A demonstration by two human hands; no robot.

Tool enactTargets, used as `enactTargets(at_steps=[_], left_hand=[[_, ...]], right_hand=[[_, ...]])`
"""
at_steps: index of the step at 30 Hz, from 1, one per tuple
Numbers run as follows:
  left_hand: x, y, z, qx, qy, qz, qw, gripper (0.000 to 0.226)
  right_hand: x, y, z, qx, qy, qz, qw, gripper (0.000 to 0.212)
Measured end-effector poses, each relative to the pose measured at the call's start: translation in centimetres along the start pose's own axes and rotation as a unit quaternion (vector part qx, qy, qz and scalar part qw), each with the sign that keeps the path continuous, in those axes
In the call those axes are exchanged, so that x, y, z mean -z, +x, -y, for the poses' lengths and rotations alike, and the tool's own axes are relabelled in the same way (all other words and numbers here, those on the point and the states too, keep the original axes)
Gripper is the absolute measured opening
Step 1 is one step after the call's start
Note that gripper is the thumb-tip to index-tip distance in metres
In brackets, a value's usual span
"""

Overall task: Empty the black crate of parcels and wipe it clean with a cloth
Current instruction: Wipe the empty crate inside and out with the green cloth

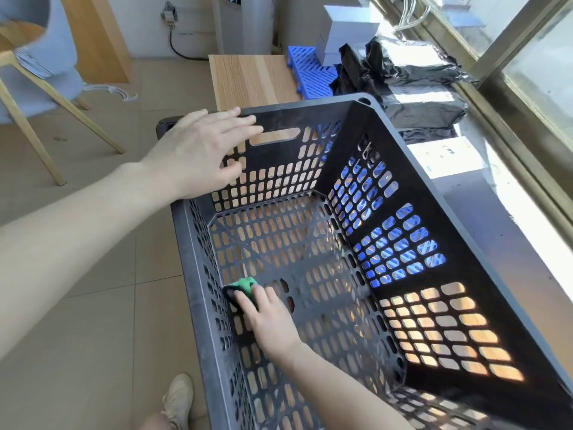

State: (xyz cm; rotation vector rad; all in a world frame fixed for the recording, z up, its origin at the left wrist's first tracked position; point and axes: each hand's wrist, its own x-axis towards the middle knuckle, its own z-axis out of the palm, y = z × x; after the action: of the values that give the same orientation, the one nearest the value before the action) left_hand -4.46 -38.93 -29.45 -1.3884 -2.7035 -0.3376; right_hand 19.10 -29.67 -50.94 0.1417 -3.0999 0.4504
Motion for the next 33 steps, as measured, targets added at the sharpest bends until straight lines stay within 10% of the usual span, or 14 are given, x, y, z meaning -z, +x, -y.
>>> enactTargets(at_steps=[7,21,27,33], left_hand=[[0.1,-0.1,0.0,-0.044,0.009,-0.007,0.999,0.050],[0.2,-0.3,0.1,-0.034,0.004,0.000,0.999,0.040],[-0.4,-0.2,0.5,-0.115,0.021,0.004,0.993,0.036],[-0.3,0.1,0.8,-0.196,-0.055,0.036,0.978,0.029]], right_hand=[[2.9,0.0,-5.7,0.128,-0.079,0.038,0.988,0.077],[5.1,-2.3,-10.3,-0.427,-0.002,-0.101,0.898,0.048],[2.7,-1.0,-3.8,-0.179,0.002,0.004,0.984,0.065],[0.0,-1.5,1.0,-0.023,0.005,0.082,0.996,0.071]])
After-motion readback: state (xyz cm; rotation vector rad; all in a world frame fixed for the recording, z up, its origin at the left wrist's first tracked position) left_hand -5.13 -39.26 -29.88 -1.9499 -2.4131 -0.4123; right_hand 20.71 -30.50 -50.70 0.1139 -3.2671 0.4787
